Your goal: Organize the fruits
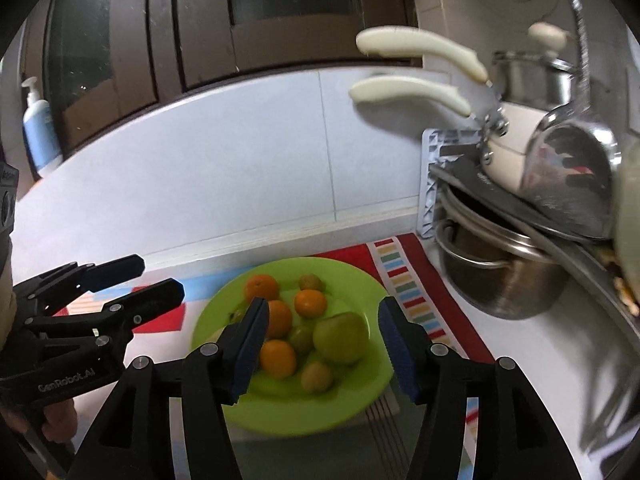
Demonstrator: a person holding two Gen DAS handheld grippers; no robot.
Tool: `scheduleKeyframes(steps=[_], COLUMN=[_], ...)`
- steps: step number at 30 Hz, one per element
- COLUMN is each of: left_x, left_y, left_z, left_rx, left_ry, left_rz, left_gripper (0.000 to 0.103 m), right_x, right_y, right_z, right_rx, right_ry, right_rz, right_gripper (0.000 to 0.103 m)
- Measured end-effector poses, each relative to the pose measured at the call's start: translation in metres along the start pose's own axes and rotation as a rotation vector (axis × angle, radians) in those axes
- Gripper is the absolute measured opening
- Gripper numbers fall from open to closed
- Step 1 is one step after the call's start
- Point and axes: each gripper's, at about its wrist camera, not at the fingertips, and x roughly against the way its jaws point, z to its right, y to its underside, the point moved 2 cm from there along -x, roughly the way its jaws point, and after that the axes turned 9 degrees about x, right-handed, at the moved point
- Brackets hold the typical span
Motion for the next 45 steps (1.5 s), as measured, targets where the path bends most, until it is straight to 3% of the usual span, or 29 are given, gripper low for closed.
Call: scheduleKeyframes(steps=[10,21,32,45], left_x=[0.076,0.151,0.204,0.236], left_y=[0.019,0.052,0.083,0.105], left_z=[0.003,0.008,0.010,0.012], left_rx=[0.005,0.009,0.000,-0.006], left_ry=[-0.066,-0.073,-0.084,-0.046], left_rz=[0.063,0.074,0.094,0.094], left_gripper=[0.082,0.095,0.101,0.103], right_x=[0.088,0.151,0.203,0.240], right_y=[0.012,0.040,0.066,0.089], right_z=[-0.021,-0.053,-0.081,-0.101], right_rx=[0.000,-0.022,-0.035,-0.045], right_ry=[0.058,0.072,0.081,0.083], right_rz=[0.067,0.055,0.063,0.067], right_gripper=[0.078,0.084,0.085,0.086])
